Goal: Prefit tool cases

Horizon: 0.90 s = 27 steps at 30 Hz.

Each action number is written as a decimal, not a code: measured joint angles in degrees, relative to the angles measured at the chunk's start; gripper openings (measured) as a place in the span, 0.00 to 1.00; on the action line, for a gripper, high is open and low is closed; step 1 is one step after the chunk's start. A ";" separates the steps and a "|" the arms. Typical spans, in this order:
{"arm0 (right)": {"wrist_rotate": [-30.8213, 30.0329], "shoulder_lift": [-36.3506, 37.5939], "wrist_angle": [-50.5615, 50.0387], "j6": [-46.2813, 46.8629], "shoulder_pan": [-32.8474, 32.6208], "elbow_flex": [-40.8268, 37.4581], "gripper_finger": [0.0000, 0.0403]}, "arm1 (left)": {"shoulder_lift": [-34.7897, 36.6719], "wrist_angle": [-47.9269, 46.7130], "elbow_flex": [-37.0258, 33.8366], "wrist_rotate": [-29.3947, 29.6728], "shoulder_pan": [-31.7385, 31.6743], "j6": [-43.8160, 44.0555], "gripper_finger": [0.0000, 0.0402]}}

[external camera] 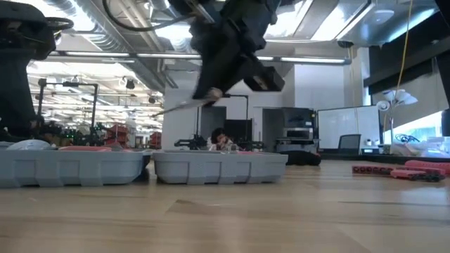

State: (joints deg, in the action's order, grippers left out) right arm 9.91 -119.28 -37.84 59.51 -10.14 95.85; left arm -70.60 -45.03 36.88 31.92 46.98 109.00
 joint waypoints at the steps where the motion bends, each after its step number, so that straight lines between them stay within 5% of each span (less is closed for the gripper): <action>1: 0.40 -0.02 2.30 2.90 -0.63 -1.09 0.05 | 0.01 0.31 0.00 -0.09 -0.03 -0.62 0.26; 6: -1.94 -0.04 11.92 18.42 -2.85 -5.65 0.05 | 0.00 4.31 0.00 -1.11 -0.04 -6.74 0.26; 14: -14.61 -0.04 17.88 37.08 -6.15 -7.58 0.05 | 0.02 7.18 0.00 -2.67 -0.03 -12.99 0.26; 27: -14.61 -4.60 20.26 39.45 -6.68 -7.54 0.05 | 0.01 7.11 0.04 -3.90 -0.04 -12.80 0.26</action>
State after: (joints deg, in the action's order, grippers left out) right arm -4.70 -123.89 -17.58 98.96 -16.83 88.31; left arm -70.60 -37.92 36.93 28.02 46.94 96.20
